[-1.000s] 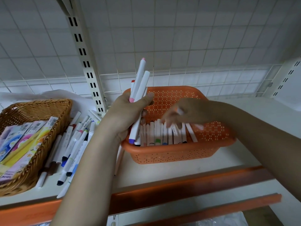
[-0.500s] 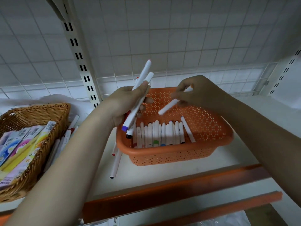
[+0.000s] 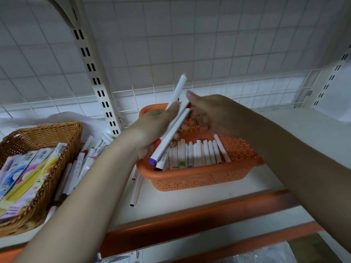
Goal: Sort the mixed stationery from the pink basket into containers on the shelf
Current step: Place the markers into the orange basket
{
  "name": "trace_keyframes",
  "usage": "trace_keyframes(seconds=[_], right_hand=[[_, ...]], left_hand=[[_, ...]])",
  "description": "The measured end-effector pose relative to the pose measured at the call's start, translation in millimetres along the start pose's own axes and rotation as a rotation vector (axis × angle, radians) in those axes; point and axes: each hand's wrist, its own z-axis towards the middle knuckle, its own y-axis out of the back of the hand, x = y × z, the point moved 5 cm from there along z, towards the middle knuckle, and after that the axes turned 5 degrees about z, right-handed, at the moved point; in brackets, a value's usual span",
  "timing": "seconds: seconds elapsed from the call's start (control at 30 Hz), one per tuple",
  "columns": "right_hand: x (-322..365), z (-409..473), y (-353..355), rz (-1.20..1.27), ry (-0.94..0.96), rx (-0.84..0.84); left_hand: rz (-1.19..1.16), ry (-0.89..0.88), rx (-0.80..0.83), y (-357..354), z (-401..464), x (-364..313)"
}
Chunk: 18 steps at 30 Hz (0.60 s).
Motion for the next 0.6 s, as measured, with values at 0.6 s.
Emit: trace_keyframes(seconds=[0.6], right_hand=[[27.9, -7.6, 43.6, -0.552, 0.430, -0.341]], left_hand=[[-0.276, 0.036, -0.238, 34.3, 12.9, 13.2]])
